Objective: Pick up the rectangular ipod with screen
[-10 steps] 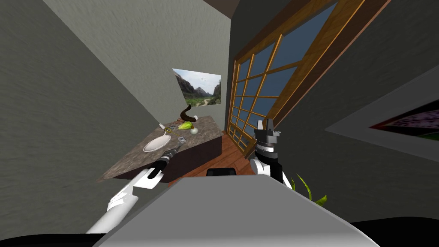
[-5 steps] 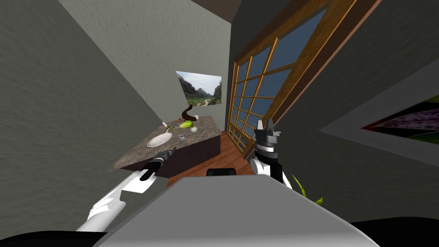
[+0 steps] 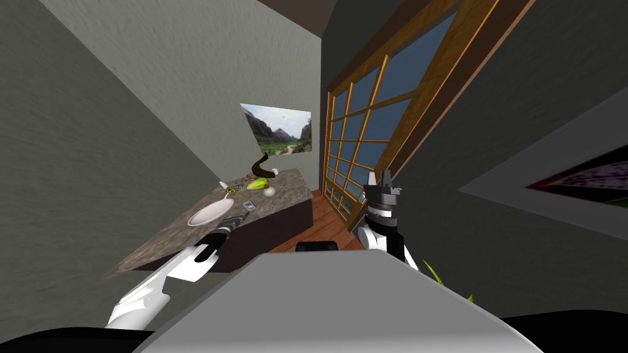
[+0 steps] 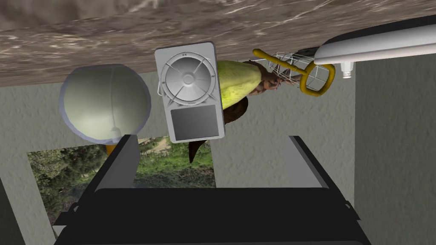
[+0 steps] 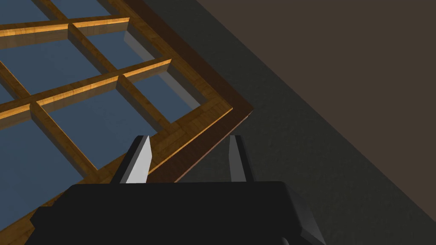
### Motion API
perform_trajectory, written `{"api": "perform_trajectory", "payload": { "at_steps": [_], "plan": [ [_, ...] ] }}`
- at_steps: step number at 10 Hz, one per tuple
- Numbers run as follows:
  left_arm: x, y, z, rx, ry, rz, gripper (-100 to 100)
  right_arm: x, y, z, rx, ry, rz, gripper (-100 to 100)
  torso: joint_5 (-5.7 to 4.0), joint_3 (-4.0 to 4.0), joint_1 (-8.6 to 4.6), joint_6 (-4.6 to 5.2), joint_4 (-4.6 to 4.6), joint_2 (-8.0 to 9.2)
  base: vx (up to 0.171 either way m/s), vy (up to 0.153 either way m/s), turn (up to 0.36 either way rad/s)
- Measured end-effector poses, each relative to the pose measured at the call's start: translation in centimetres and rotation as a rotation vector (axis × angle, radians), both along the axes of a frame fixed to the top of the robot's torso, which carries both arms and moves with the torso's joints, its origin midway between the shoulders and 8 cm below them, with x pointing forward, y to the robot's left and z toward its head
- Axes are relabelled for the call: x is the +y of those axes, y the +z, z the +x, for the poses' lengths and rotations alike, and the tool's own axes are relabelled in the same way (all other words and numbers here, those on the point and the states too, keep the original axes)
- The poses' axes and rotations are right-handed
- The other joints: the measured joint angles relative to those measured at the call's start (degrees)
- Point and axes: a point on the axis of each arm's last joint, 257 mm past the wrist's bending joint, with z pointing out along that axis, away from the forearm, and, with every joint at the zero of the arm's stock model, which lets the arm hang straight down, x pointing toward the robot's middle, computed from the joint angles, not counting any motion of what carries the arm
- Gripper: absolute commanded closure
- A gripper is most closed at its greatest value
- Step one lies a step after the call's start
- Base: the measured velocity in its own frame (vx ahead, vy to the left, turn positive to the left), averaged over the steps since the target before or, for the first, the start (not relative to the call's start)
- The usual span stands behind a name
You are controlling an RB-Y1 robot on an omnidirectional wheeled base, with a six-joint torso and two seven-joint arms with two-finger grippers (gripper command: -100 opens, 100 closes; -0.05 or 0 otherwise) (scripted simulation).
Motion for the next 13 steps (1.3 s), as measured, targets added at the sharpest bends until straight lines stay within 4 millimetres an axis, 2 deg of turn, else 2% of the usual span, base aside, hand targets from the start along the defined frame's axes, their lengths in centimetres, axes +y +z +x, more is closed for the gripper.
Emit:
{"api": "perform_trajectory", "payload": {
  "at_steps": [3,4,5,10,12,13],
  "plan": [
    [-0.2,0.4,0.4,-0.018,-0.008,-0.011,-100,0.0,0.0,0.0,0.000,0.000,0.000,0,0.05,0.06,0.21,-0.01,0.02,0.11,0.128,0.075,-0.064],
    [-0.3,0.4,0.5,-0.020,-0.009,-0.012,0,0.0,0.0,0.0,0.000,0.000,0.000,0,0.03,0.21,0.05,-0.04,0.07,0.39,0.013,0.009,0.001],
    [-0.3,0.4,0.5,-0.020,-0.009,-0.012,-100,0.0,0.0,0.0,0.000,0.000,0.000,0,-0.01,0.33,-0.09,-0.04,0.12,0.60,-0.031,-0.020,-0.023],
    [0.8,0.8,3.7,-0.047,-0.028,0.005,-100,0.0,0.0,0.0,0.000,0.000,0.000,0,-0.06,0.54,-0.26,-0.04,0.20,0.94,-0.044,-0.020,-0.009],
    [1.9,0.2,3.3,-0.034,-0.007,0.006,-100,0.0,0.0,0.0,0.000,0.000,0.000,0,-0.04,0.47,-0.17,-0.06,0.18,0.81,-0.019,-0.010,-0.010],
    [2.2,0.5,4.1,-0.040,-0.017,0.012,-100,0.0,0.0,0.0,0.000,0.000,0.000,0,-0.05,0.49,-0.23,-0.03,0.19,0.86,-0.048,-0.020,-0.013]
  ]
}}
